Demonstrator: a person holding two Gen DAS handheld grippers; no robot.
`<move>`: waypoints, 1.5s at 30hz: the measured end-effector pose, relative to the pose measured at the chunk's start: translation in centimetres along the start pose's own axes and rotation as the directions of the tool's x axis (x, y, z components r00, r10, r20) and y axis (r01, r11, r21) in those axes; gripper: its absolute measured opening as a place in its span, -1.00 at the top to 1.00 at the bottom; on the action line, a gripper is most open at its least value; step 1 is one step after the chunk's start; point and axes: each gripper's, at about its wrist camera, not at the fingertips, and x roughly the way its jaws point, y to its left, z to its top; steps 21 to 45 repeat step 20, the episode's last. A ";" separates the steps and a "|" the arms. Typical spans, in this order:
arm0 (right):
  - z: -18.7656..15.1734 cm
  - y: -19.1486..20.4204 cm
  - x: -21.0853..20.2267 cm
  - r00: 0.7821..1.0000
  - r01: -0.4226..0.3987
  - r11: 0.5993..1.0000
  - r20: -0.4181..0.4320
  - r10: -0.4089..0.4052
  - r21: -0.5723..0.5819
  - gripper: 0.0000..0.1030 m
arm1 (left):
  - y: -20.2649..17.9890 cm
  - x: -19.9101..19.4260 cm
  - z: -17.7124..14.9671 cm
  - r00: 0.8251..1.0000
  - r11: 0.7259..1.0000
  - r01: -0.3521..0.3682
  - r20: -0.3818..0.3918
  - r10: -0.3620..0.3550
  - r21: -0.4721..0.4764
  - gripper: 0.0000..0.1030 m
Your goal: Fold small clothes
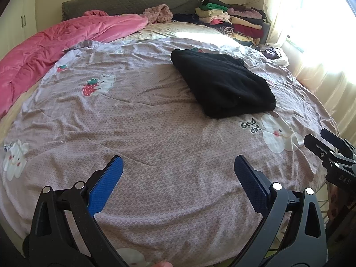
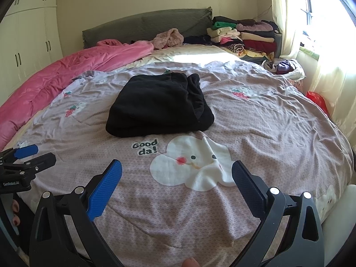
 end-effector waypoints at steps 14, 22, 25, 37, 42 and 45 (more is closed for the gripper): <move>-2.5 -13.9 -3.0 0.923 0.376 0.880 -0.027 -0.385 0.292 -0.91 | 8.5 1.2 1.3 0.992 0.981 -0.119 -0.056 0.111 -0.151 -0.82; -7.8 -31.6 -5.9 0.707 0.691 0.555 -0.273 -0.653 0.464 -0.91 | 24.9 2.2 3.4 0.920 0.863 -0.392 -0.144 0.364 -0.318 -0.82; -7.8 -31.6 -5.9 0.707 0.691 0.555 -0.273 -0.653 0.464 -0.91 | 24.9 2.2 3.4 0.920 0.863 -0.392 -0.144 0.364 -0.318 -0.82; -7.8 -31.6 -5.9 0.707 0.691 0.555 -0.273 -0.653 0.464 -0.91 | 24.9 2.2 3.4 0.920 0.863 -0.392 -0.144 0.364 -0.318 -0.82; -7.8 -31.6 -5.9 0.707 0.691 0.555 -0.273 -0.653 0.464 -0.91 | 24.9 2.2 3.4 0.920 0.863 -0.392 -0.144 0.364 -0.318 -0.82; -7.8 -31.6 -5.9 0.707 0.691 0.555 -0.273 -0.653 0.464 -0.91 | 24.9 2.2 3.4 0.920 0.863 -0.392 -0.144 0.364 -0.318 -0.82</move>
